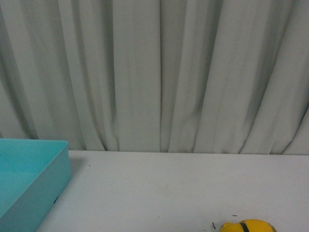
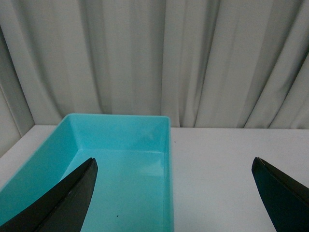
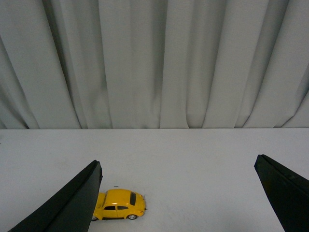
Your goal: Wind up and store yellow beetle toy
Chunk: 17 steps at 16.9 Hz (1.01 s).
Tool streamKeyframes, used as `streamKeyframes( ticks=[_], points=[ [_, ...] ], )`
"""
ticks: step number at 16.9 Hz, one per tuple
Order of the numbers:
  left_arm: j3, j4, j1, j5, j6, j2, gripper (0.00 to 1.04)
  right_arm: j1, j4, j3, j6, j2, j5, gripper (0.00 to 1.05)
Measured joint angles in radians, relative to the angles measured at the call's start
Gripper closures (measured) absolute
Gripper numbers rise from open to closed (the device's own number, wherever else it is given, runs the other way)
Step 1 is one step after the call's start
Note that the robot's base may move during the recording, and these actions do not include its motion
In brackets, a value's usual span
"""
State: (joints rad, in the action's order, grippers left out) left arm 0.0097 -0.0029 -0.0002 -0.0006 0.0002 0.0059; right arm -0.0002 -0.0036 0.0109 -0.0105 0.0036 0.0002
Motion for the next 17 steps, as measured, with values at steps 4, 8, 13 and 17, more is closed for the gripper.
streamKeyframes(
  ticks=[4, 8, 13, 17],
  points=[
    [0.0, 0.0, 0.0, 0.0, 0.0, 0.0, 0.07, 0.0, 0.0, 0.0, 0.0, 0.0, 0.0, 0.07],
    [0.0, 0.0, 0.0, 0.001, 0.0, 0.0, 0.07, -0.113, 0.035, 0.01, 0.058, 0.103, -0.188, 0.07],
    [0.0, 0.0, 0.0, 0.0, 0.0, 0.0, 0.07, -0.464, 0.884, 0.28, 0.055, 1.082, -0.558, 0.07],
    [0.0, 0.0, 0.0, 0.0, 0.0, 0.0, 0.07, -0.278, 0.909, 0.607, -0.035, 1.577, -0.658, 0.07]
  ],
)
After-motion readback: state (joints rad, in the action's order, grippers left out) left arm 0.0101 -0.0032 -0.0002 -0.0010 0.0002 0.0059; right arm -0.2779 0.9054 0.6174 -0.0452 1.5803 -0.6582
